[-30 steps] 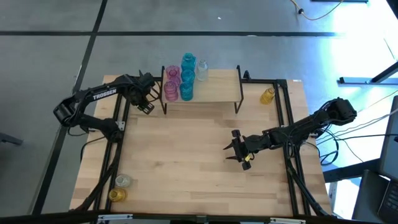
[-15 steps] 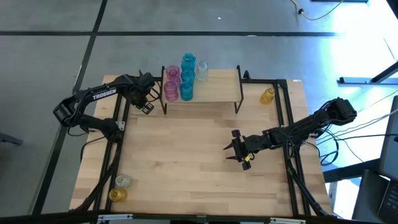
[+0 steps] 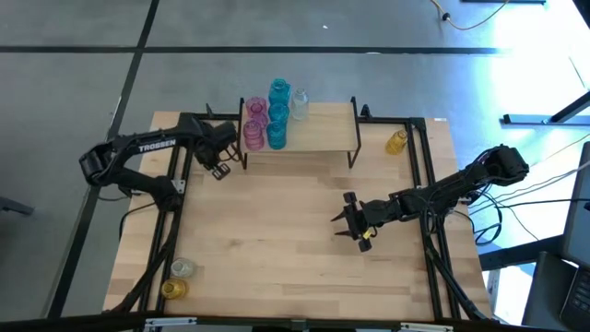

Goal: Sort vases onto shelf
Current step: Put the top transparent flower vase on the shelf aligned with the other transparent flower vase

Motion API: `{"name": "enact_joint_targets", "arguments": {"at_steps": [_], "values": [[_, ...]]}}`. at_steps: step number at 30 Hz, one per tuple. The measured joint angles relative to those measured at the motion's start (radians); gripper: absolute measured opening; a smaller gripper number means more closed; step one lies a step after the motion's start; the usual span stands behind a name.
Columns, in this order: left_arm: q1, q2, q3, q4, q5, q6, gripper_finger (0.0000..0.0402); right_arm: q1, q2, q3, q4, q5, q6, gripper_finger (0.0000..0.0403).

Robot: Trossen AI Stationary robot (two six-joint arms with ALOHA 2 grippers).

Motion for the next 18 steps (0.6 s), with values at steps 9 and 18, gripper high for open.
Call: {"name": "enact_joint_targets", "arguments": {"at_steps": [9, 18], "values": [[-0.231, -0.007, 0.0, -0.058, 0.03, -0.17, 0.0029, 0.0, 0.0, 0.0, 0.001, 0.002, 0.0, 0.0184], [-0.47, -0.007, 0.015, -0.052, 0.078, -0.356, 0.0027, 0.0, 0.0, 0.0, 0.003, 0.002, 0.0, 0.0184]]}}
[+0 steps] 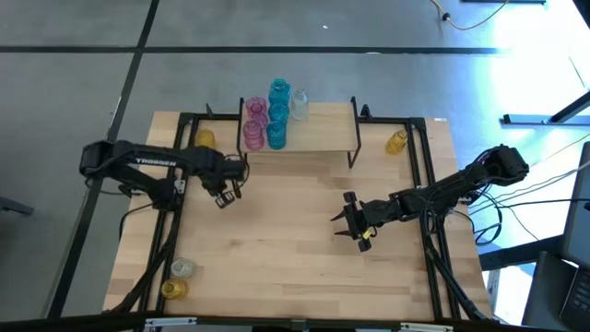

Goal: Sort vases onto shelf
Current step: Put the top transparent flower vase on the shelf aligned with the other transparent flower vase

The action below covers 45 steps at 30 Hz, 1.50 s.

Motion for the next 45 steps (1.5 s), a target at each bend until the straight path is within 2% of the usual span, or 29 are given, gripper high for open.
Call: {"name": "enact_joint_targets", "arguments": {"at_steps": [9, 17, 26, 31, 37, 45], "values": [[-0.209, 0.037, 0.13, 0.034, -0.026, -0.182, 0.0025, 0.0, 0.0, 0.0, 0.002, 0.0, 0.0, 0.0184], [-0.31, 0.205, 0.307, 0.033, -0.031, -0.179, 0.0026, 0.0, 0.0, 0.0, 0.002, 0.0, 0.0, 0.0184], [-0.338, 0.463, 0.542, 0.039, -0.049, -0.053, 0.0026, 0.0, 0.0, 0.0, 0.001, 0.0, 0.0, 0.0184], [-0.338, 0.567, 0.633, 0.087, -0.049, 0.002, 0.0026, 0.0, 0.0, 0.0, -0.001, 0.0, 0.0, 0.0184], [-0.338, 0.626, 0.686, 0.142, -0.031, 0.003, 0.003, 0.0, 0.0, 0.0, -0.001, 0.0, 0.0, 0.0184], [-0.336, 0.636, 0.694, 0.192, -0.04, 0.009, 0.0064, 0.0, 0.0, 0.0, -0.001, 0.0, 0.0, 0.0184]]}}
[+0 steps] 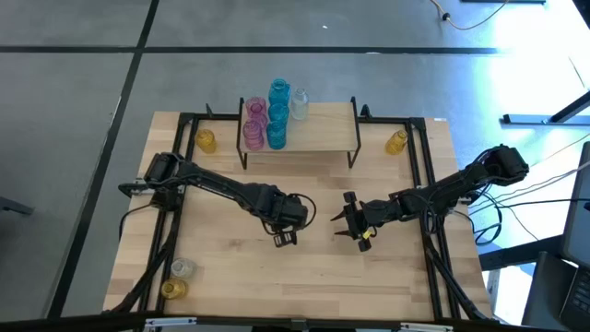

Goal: Sort vases onto shelf
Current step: Put the top transparent flower vase on the shelf aligned with the other transparent flower vase

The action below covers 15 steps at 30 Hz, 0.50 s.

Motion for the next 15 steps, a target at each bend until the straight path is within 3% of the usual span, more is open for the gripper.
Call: {"name": "enact_joint_targets", "arguments": {"at_steps": [9, 15], "values": [[0.0, -0.003, 0.0, 0.038, 0.018, 0.076, 0.0121, 0.0, 0.0, 0.0, 0.0, 0.0, 0.0, 0.0184], [-0.001, -0.06, 0.0, 0.022, -0.006, 0.169, 0.0129, 0.0, 0.0, 0.0, 0.0, 0.0, 0.0, 0.0184]]}}
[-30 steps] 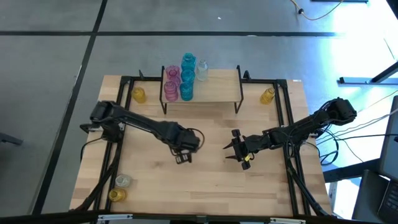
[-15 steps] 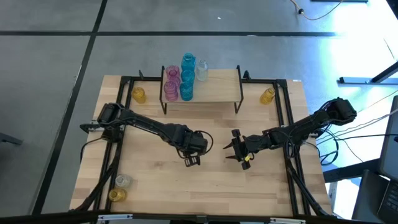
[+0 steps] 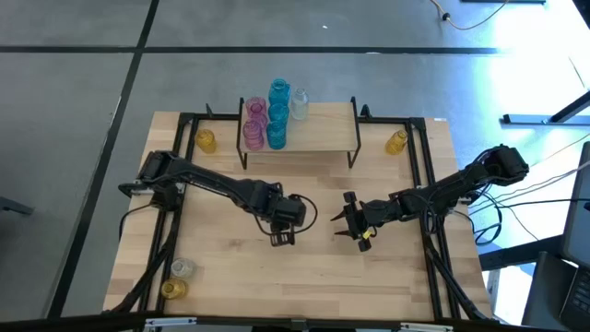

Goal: Sort vases onto shelf
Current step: Put the top transparent flower vase on the shelf aligned with the other transparent flower vase

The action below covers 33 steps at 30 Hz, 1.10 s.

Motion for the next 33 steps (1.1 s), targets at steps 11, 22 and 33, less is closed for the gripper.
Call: {"name": "enact_joint_targets", "arguments": {"at_steps": [11, 22, 33], "values": [[-0.037, -0.186, -0.19, -0.133, -0.176, -0.112, 0.013, 0.0, 0.0, 0.0, -0.003, -0.002, 0.0, 0.0184], [-0.035, -0.247, -0.58, 0.386, -0.174, -0.063, 0.013, 0.0, 0.0, 0.0, 0.018, 0.017, -0.002, 0.0184], [-0.046, -0.233, -0.637, 0.761, 0.214, -0.023, 0.013, 0.0, 0.0, 0.0, 0.024, 0.016, -0.019, 0.0184]]}}
